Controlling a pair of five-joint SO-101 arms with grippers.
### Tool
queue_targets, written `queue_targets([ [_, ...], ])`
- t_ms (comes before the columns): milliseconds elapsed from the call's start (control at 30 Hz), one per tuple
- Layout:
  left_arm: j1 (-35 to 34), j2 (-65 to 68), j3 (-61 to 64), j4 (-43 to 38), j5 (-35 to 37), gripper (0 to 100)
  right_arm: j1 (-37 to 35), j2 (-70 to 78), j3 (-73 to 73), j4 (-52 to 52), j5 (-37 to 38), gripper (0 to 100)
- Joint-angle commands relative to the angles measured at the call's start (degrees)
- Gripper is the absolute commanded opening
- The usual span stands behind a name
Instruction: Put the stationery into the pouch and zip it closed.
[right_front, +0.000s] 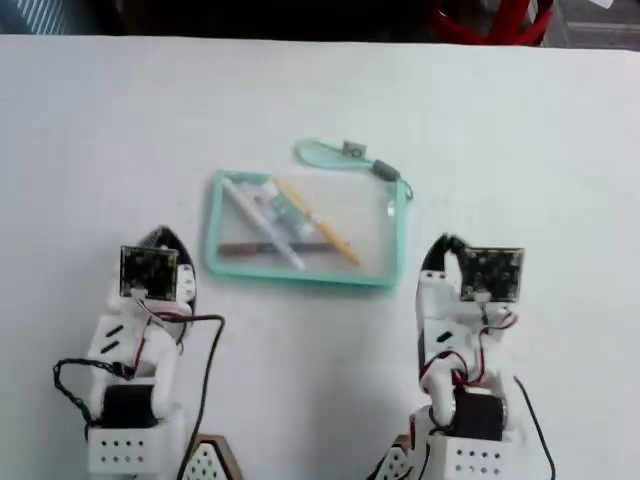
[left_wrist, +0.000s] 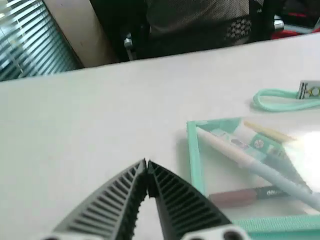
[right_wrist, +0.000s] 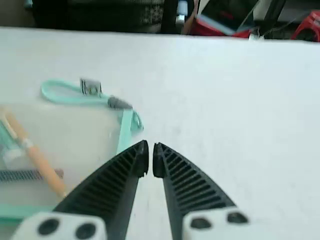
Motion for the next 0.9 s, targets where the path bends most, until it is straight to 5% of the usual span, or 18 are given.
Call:
queue_targets([
  [0,-0.22,-0.04,-0.09,8.0,-0.35,3,0.84,-0.4,2.11,1.27,0.0,2.4],
  [200,-0.57,-0.04,-0.09,20.75,-0.09,3,1.01,-0.4,2.11,15.43,0.0,2.6],
  [400,-0.92,-0.13,-0.09,23.91,2.37,3,0.92,-0.4,2.11,32.13,-0.09,2.8],
  [567,-0.48,-0.13,-0.18,33.93,2.02,2,1.01,-0.4,2.11,32.31,-0.09,2.4],
  [867,-0.48,0.04,-0.18,33.32,2.29,3,1.01,-0.4,2.11,32.22,0.0,2.5],
])
